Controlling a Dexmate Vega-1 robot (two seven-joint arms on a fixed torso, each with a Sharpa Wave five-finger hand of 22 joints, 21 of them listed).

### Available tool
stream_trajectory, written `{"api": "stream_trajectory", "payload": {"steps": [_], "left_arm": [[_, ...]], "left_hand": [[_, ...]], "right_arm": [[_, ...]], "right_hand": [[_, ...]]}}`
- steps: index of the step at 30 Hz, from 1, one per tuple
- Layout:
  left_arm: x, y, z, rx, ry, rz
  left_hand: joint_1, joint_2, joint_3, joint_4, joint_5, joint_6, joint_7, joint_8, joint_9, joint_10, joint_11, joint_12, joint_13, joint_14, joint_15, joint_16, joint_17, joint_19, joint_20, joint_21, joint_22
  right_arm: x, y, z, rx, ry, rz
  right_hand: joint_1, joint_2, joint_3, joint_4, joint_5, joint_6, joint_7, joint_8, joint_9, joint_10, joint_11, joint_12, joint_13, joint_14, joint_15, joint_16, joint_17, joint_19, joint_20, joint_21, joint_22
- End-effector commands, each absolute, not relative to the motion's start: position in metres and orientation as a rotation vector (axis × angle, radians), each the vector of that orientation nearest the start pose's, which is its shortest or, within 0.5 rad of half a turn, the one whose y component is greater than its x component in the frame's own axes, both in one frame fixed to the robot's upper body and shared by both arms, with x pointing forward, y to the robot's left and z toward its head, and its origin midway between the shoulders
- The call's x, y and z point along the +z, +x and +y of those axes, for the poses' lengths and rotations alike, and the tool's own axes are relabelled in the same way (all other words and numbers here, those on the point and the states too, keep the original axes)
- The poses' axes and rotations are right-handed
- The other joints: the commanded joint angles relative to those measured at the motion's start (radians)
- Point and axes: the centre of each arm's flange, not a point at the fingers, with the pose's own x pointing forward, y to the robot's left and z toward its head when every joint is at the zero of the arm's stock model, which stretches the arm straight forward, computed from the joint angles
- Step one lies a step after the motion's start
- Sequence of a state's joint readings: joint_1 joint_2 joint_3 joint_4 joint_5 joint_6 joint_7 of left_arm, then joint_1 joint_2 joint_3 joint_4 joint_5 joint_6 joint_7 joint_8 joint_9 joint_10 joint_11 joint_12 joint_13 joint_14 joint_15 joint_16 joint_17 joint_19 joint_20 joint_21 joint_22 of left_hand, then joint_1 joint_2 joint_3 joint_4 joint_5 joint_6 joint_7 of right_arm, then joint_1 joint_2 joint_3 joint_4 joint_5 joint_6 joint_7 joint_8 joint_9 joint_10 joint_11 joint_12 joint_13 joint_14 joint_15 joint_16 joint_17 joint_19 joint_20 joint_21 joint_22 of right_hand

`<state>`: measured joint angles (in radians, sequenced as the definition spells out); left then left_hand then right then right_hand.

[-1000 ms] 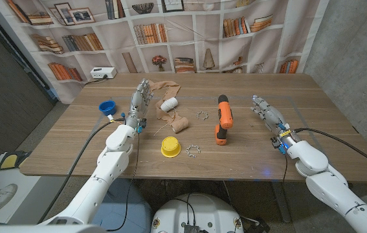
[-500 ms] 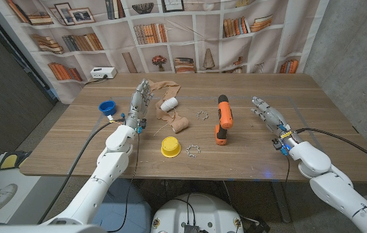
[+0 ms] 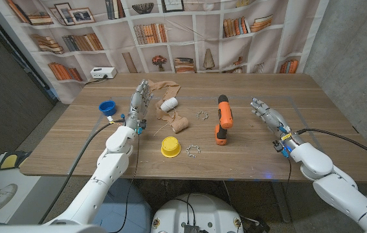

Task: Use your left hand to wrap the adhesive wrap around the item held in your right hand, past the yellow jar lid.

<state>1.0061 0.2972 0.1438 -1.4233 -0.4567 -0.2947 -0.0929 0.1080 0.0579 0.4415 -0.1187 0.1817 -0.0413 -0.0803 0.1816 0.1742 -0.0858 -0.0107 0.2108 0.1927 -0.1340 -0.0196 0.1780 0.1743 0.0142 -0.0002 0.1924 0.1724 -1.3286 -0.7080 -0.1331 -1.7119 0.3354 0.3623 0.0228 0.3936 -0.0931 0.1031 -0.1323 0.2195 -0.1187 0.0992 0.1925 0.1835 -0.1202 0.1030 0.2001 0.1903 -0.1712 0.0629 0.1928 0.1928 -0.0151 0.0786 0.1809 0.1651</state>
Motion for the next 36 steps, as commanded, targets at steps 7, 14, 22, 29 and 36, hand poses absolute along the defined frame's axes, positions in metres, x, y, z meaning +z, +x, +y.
{"api": "stream_trajectory", "payload": {"steps": [7, 14, 22, 29, 36], "left_arm": [[-0.050, 0.616, 0.270, -0.184, -0.111, -0.679], [-0.052, 0.616, 0.268, -0.187, -0.113, -0.679], [-0.052, 0.615, 0.267, -0.188, -0.112, -0.681], [-0.052, 0.614, 0.265, -0.186, -0.113, -0.680], [-0.052, 0.613, 0.263, -0.189, -0.109, -0.678]], "left_hand": [[0.007, 0.006, 0.001, -0.005, -0.003, 0.008, 0.000, 0.003, 0.002, 0.000, 0.003, 0.002, 0.002, -0.004, 0.005, 0.004, 0.003, -0.002, -0.002, 0.000, 0.002], [0.007, 0.006, 0.001, -0.005, -0.003, 0.008, 0.001, 0.003, 0.002, 0.001, 0.006, 0.003, 0.002, -0.004, 0.005, 0.004, 0.003, -0.002, -0.003, 0.000, 0.002], [0.007, 0.006, 0.001, -0.005, -0.003, 0.008, 0.000, 0.002, 0.002, 0.001, 0.002, 0.003, 0.002, -0.004, 0.006, 0.004, 0.003, -0.002, -0.002, 0.000, 0.002], [0.007, 0.007, 0.001, -0.005, -0.003, 0.008, 0.001, 0.002, 0.002, 0.001, 0.003, 0.002, 0.002, -0.003, 0.006, 0.004, 0.003, -0.002, -0.002, 0.000, 0.002], [0.008, 0.008, 0.002, -0.006, -0.003, 0.008, 0.001, 0.002, 0.002, 0.001, 0.001, 0.002, 0.002, -0.004, 0.004, 0.004, 0.003, -0.002, -0.002, 0.000, 0.002]], "right_arm": [[-0.101, 0.517, -0.323, 0.235, -0.387, -0.642], [-0.103, 0.512, -0.325, 0.241, -0.402, -0.637], [-0.105, 0.509, -0.325, 0.244, -0.401, -0.641], [-0.105, 0.507, -0.323, 0.243, -0.414, -0.649], [-0.111, 0.504, -0.320, 0.251, -0.414, -0.647]], "right_hand": [[-0.006, -0.015, -0.011, 0.002, 0.010, -0.001, -0.011, 0.002, 0.004, 0.007, -0.010, 0.005, 0.004, -0.060, -0.012, 0.008, 0.005, 0.002, -0.002, 0.007, 0.004], [-0.008, -0.017, -0.015, 0.003, 0.012, 0.001, -0.015, 0.002, 0.004, 0.009, -0.014, 0.006, 0.004, -0.059, -0.014, 0.008, 0.005, 0.002, -0.002, 0.007, 0.004], [-0.008, -0.019, -0.017, 0.004, 0.014, 0.002, -0.018, 0.002, 0.004, 0.009, -0.015, 0.006, 0.004, -0.059, -0.015, 0.008, 0.005, 0.002, -0.001, 0.007, 0.004], [-0.007, -0.020, -0.019, 0.004, 0.016, 0.002, -0.018, 0.002, 0.003, 0.010, -0.016, 0.006, 0.005, -0.056, -0.017, 0.009, 0.004, 0.005, -0.001, 0.008, 0.004], [0.007, -0.025, -0.023, -0.001, 0.025, 0.001, -0.020, 0.002, 0.003, 0.044, -0.031, 0.017, 0.005, -0.037, -0.031, 0.015, 0.004, 0.021, 0.000, 0.012, 0.003]]}}
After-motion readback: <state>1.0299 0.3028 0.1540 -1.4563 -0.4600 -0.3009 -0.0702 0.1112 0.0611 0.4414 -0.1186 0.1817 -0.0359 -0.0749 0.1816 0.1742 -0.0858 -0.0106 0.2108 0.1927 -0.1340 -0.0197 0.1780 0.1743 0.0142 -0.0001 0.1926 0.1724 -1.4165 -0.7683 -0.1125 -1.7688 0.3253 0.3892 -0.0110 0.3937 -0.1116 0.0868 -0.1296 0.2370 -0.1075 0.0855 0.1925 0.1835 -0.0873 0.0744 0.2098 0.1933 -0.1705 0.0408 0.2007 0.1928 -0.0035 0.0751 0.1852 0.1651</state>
